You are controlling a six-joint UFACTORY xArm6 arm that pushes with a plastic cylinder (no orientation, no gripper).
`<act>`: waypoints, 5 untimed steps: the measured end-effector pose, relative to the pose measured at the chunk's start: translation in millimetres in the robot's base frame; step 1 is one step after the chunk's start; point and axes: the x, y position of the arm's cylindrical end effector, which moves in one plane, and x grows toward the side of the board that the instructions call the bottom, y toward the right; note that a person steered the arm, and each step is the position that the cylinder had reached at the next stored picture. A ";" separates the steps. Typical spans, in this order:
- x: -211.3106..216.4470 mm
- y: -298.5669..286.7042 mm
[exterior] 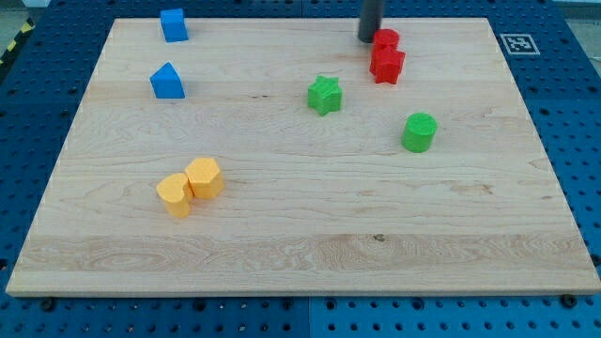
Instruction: Bring the red star beside the green circle
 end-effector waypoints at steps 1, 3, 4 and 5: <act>23.4 20.0; 16.8 17.3; 19.0 7.6; 44.3 3.5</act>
